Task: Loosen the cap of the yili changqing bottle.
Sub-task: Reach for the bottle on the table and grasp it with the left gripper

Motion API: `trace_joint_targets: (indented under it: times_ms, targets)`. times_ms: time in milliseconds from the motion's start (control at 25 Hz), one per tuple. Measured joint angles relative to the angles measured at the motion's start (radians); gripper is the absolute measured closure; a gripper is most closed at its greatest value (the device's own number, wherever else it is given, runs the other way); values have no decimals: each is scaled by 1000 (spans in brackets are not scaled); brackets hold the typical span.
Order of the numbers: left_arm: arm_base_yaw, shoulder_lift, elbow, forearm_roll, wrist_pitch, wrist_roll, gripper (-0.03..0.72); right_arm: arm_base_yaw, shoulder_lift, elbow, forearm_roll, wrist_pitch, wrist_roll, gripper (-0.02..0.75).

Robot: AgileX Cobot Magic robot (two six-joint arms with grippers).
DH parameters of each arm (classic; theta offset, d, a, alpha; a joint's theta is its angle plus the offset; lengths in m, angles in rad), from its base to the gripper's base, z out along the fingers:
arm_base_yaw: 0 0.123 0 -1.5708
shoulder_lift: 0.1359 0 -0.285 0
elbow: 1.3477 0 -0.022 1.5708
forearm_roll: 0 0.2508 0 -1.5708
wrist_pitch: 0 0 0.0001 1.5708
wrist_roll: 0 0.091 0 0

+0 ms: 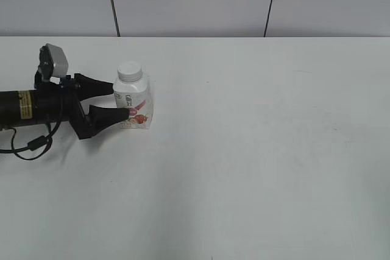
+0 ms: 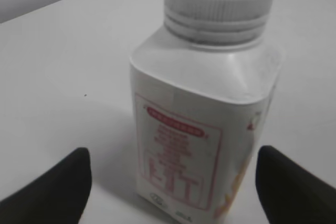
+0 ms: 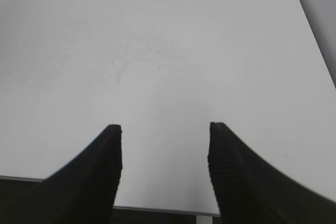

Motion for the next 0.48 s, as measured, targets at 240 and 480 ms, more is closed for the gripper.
trace_joint_targets:
  times_ms: [240, 480]
  targets:
    - [0, 50, -57, 43, -47, 0, 140, 0, 0, 0, 0, 0, 0, 310]
    - [-2, 97, -102, 70, -83, 0, 167, 0, 0, 0, 0, 0, 0, 310]
